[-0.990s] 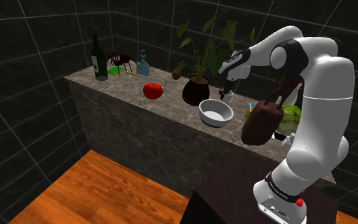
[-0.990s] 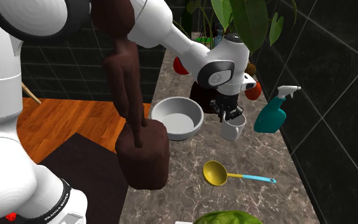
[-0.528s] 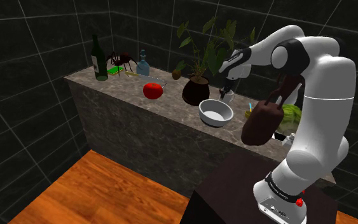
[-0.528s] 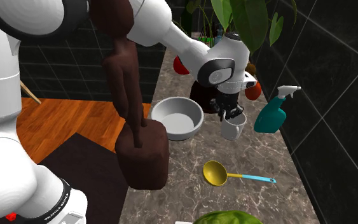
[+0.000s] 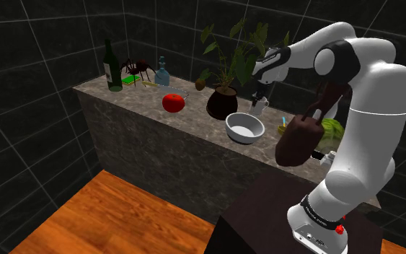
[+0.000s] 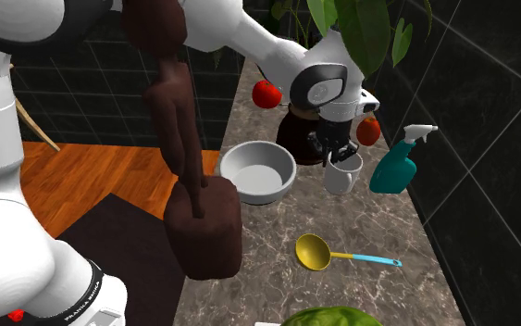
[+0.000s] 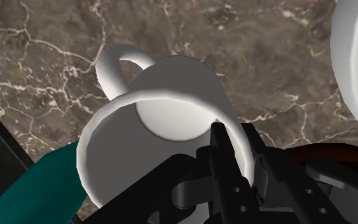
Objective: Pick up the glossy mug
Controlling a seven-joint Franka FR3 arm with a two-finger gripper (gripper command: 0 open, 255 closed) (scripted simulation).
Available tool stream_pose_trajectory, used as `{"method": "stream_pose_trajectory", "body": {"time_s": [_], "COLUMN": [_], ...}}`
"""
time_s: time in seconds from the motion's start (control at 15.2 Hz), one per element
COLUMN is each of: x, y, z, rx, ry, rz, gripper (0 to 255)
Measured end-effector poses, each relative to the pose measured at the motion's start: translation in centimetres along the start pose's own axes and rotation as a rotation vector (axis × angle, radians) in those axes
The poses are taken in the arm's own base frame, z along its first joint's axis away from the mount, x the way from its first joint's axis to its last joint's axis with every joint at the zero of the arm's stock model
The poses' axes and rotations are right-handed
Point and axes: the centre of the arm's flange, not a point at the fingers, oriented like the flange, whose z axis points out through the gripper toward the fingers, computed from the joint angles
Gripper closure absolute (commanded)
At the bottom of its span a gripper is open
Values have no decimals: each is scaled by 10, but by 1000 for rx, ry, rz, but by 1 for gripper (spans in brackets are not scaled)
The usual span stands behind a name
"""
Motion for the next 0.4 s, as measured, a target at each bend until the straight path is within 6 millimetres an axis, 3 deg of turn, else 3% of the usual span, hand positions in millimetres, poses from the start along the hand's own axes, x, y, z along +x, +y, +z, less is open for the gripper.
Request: {"method": "stream_pose_trajectory", "body": {"time_s": [0.4], "x": [2], "y": [2], "z": [-29], "rx": [0], "ry": [0], "rz": [0], "gripper": [255]}}
